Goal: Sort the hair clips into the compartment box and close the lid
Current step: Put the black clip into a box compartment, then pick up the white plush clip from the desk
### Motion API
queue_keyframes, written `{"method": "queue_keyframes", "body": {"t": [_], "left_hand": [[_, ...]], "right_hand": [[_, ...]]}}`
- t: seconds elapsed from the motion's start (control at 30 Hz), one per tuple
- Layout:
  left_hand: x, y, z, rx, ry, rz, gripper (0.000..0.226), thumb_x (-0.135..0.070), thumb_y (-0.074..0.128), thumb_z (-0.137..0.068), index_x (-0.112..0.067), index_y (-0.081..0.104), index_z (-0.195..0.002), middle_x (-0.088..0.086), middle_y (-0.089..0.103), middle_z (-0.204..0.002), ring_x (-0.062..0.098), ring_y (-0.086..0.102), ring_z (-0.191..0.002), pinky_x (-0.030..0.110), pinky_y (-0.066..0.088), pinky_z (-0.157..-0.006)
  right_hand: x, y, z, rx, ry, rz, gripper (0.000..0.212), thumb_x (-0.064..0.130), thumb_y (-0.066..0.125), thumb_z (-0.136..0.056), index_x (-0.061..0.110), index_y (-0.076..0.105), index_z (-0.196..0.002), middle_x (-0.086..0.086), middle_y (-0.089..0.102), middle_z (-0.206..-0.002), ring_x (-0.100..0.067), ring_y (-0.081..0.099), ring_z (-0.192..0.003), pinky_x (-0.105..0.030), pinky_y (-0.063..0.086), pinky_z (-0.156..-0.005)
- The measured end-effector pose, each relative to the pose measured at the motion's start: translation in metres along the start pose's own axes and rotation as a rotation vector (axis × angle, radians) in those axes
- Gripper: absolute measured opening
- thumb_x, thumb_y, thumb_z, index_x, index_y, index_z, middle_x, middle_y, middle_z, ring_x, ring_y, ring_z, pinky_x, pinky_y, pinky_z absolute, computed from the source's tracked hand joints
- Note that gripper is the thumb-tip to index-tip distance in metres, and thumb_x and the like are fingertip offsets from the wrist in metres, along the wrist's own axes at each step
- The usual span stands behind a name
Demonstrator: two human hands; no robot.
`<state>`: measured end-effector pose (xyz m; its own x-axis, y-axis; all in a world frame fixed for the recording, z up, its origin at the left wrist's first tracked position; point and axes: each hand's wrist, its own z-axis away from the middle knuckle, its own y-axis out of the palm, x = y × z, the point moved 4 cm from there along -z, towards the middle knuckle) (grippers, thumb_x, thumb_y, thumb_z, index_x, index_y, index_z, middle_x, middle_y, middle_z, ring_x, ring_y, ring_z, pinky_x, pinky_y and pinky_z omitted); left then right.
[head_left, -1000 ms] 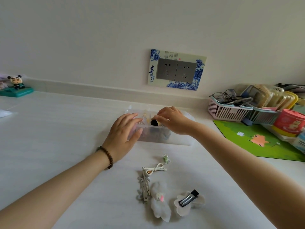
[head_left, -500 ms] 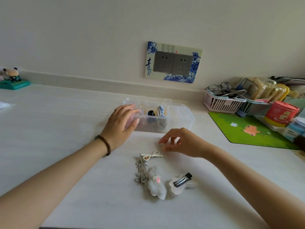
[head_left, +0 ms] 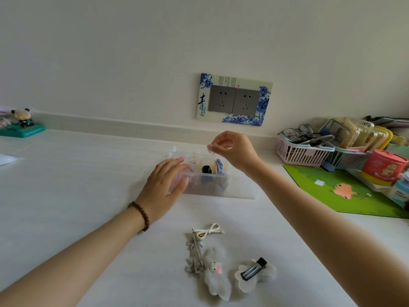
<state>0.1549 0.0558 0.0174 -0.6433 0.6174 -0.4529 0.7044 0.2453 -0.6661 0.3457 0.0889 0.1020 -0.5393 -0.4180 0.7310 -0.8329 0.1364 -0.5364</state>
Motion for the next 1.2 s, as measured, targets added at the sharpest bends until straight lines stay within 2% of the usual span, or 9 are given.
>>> {"method": "queue_keyframes", "body": {"t": [0.1, 0.27, 0.37, 0.53, 0.63, 0.73, 0.93, 1.03, 1.2], "left_hand": [[-0.001, -0.001, 0.0, -0.007, 0.009, 0.009, 0.053, -0.055, 0.028, -0.087, -0.027, 0.047, -0.128, -0.009, 0.038, -0.143, 0.006, 0.024, -0.134, 0.03, 0.021, -0.113], [-0.001, -0.001, -0.002, -0.015, 0.016, 0.017, 0.041, -0.039, 0.041, -0.092, -0.022, 0.05, -0.128, -0.007, 0.039, -0.142, 0.009, 0.025, -0.134, 0.029, 0.02, -0.113], [-0.004, -0.003, -0.001, -0.034, 0.036, 0.015, 0.035, -0.033, 0.044, -0.093, -0.019, 0.053, -0.125, -0.002, 0.043, -0.139, 0.013, 0.029, -0.132, 0.026, 0.019, -0.112], [-0.009, -0.005, -0.001, -0.037, 0.022, 0.006, 0.033, -0.028, 0.046, -0.093, -0.016, 0.054, -0.124, 0.001, 0.045, -0.138, 0.016, 0.031, -0.132, 0.025, 0.019, -0.112], [-0.01, -0.006, 0.0, -0.03, 0.016, 0.003, 0.033, -0.024, 0.048, -0.093, -0.016, 0.053, -0.124, 0.001, 0.044, -0.139, 0.017, 0.03, -0.132, 0.026, 0.018, -0.112], [-0.011, -0.006, 0.002, -0.012, -0.004, 0.01, 0.034, -0.027, 0.046, -0.094, -0.018, 0.052, -0.126, 0.0, 0.042, -0.14, 0.014, 0.028, -0.133, 0.025, 0.018, -0.112], [-0.014, -0.008, 0.002, -0.01, 0.001, 0.0, 0.034, -0.026, 0.046, -0.094, -0.017, 0.052, -0.125, 0.001, 0.042, -0.14, 0.016, 0.029, -0.133, 0.028, 0.019, -0.112], [-0.013, -0.007, 0.002, -0.009, -0.001, 0.003, 0.033, -0.026, 0.046, -0.094, -0.017, 0.052, -0.125, 0.001, 0.043, -0.14, 0.016, 0.029, -0.133, 0.027, 0.019, -0.112], [-0.014, -0.007, 0.003, -0.019, 0.002, -0.002, 0.033, -0.025, 0.047, -0.093, -0.013, 0.054, -0.124, 0.003, 0.045, -0.139, 0.021, 0.031, -0.133, 0.032, 0.021, -0.113]], "right_hand": [[-0.009, 0.015, -0.005, 0.072, 0.021, 0.14, 0.017, 0.02, 0.07, -0.081, 0.007, 0.065, -0.091, -0.006, 0.07, -0.092, -0.017, 0.064, -0.084, -0.029, 0.054, -0.082], [-0.005, 0.002, 0.021, 0.013, -0.031, -0.04, 0.01, 0.025, 0.069, -0.081, 0.02, 0.067, -0.089, 0.009, 0.07, -0.087, -0.005, 0.066, -0.081, -0.017, 0.052, -0.073], [0.002, 0.005, 0.055, 0.24, -0.005, -0.182, 0.009, 0.023, 0.072, -0.078, 0.019, 0.07, -0.086, 0.002, 0.073, -0.088, -0.009, 0.066, -0.082, -0.024, 0.052, -0.082], [0.007, 0.021, 0.109, 0.635, -0.008, -0.022, 0.017, 0.034, 0.072, -0.078, 0.021, 0.071, -0.089, 0.008, 0.07, -0.093, -0.014, 0.063, -0.09, -0.027, 0.046, -0.084], [0.011, 0.03, 0.119, 0.652, -0.04, 0.011, 0.016, 0.036, 0.074, -0.075, 0.028, 0.07, -0.089, 0.014, 0.066, -0.093, -0.013, 0.057, -0.091, -0.028, 0.043, -0.084], [0.01, 0.042, 0.121, 0.622, -0.063, 0.036, 0.018, 0.036, 0.077, -0.073, 0.032, 0.069, -0.088, 0.017, 0.063, -0.088, -0.001, 0.053, -0.079, -0.011, 0.04, -0.074], [-0.012, 0.039, 0.11, 0.473, 0.077, 0.094, 0.016, 0.024, 0.076, -0.076, 0.014, 0.07, -0.085, 0.006, 0.062, -0.074, -0.006, 0.053, -0.068, -0.014, 0.042, -0.068], [-0.012, 0.026, 0.11, 0.428, 0.067, 0.142, 0.022, 0.032, 0.074, -0.076, 0.019, 0.069, -0.093, 0.008, 0.064, -0.09, -0.008, 0.055, -0.08, -0.011, 0.041, -0.072], [0.019, 0.014, 0.131, 0.679, -0.05, 0.218, 0.037, 0.059, 0.07, -0.067, 0.032, 0.062, -0.092, 0.017, 0.06, -0.098, -0.001, 0.052, -0.094, -0.015, 0.041, -0.081]]}}
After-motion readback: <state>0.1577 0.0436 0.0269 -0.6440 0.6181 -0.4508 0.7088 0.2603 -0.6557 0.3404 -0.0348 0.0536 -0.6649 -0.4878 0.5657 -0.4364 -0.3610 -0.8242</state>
